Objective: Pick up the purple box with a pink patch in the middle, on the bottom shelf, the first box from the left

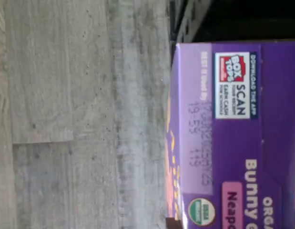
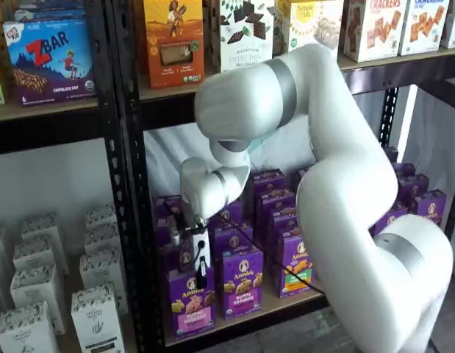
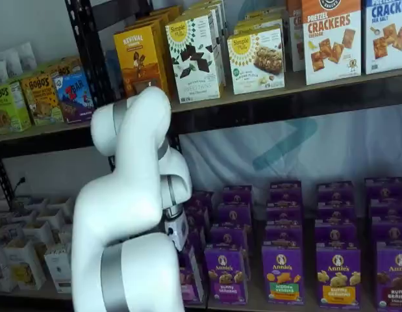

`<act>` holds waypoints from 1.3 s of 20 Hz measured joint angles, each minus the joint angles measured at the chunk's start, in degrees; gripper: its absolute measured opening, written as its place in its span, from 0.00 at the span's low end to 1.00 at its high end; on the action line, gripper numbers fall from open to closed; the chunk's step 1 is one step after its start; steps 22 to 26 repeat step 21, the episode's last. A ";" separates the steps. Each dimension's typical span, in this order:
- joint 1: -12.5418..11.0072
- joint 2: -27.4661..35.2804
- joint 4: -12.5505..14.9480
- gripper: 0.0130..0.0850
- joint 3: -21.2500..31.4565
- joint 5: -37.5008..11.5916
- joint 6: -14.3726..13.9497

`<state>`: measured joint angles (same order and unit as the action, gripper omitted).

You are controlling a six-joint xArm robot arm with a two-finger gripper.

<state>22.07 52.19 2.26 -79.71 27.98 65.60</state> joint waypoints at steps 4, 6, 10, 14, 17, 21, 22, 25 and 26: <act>0.67 -4.43 0.92 0.28 5.39 -1.00 -1.49; 1.01 -6.44 1.17 0.28 7.76 -1.25 -2.06; 1.63 -11.11 1.67 0.28 12.95 -1.46 -3.14; 1.88 -16.34 1.39 0.28 18.66 -1.85 -3.16; 1.72 -20.95 1.44 0.28 23.49 -2.38 -3.07; 1.50 -26.08 1.41 0.28 28.43 -2.21 -2.83; 1.50 -26.08 1.41 0.28 28.43 -2.21 -2.83; 1.50 -26.08 1.41 0.28 28.43 -2.21 -2.83; 1.50 -26.08 1.41 0.28 28.43 -2.21 -2.83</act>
